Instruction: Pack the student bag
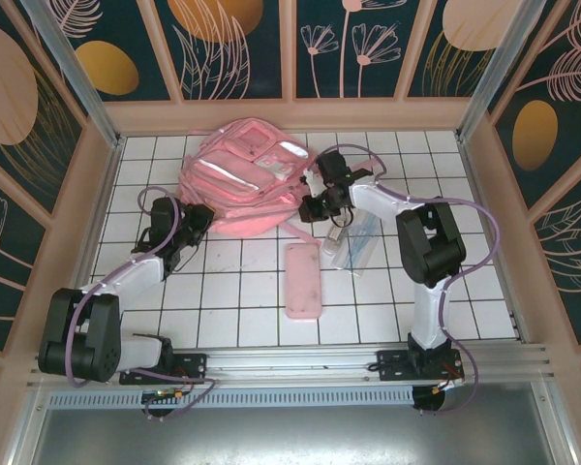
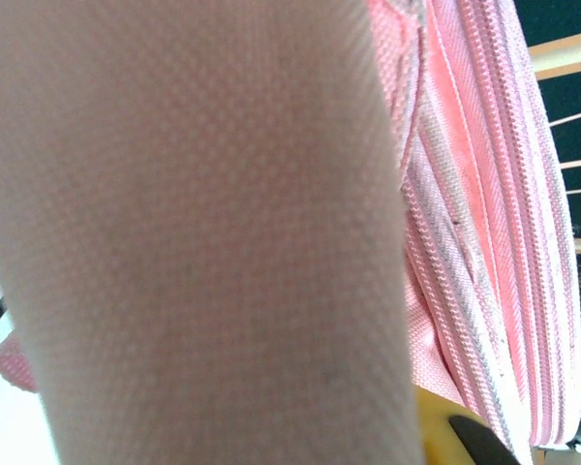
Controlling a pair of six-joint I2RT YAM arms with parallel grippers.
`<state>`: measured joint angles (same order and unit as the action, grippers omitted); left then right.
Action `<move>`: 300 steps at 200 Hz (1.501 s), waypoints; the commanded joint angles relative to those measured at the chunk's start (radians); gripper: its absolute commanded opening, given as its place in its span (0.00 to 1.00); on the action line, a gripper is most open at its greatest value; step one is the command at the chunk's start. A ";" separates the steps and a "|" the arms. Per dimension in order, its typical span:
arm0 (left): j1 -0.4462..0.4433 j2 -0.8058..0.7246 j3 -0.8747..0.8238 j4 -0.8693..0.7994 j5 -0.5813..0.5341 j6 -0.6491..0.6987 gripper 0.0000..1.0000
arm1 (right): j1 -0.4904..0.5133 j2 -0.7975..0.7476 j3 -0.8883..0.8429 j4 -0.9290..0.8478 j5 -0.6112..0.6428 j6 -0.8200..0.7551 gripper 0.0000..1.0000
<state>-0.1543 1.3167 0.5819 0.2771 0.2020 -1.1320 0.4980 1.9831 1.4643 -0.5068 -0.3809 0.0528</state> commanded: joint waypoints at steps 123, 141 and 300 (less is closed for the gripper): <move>0.063 -0.157 0.140 -0.328 -0.354 0.379 0.99 | -0.046 -0.111 -0.096 0.337 -0.072 0.411 0.68; 0.050 -0.140 0.148 -0.310 -0.279 0.383 0.99 | -0.015 -0.068 -0.081 0.413 -0.023 0.504 0.62; -0.051 0.262 0.207 -0.156 -0.335 0.438 0.99 | 0.000 0.150 0.068 0.656 -0.078 0.716 0.00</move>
<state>-0.2218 1.4921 0.7250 0.0853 -0.0669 -0.7612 0.4999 2.2215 1.5867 0.0650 -0.4099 0.7589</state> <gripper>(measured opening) 0.987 0.051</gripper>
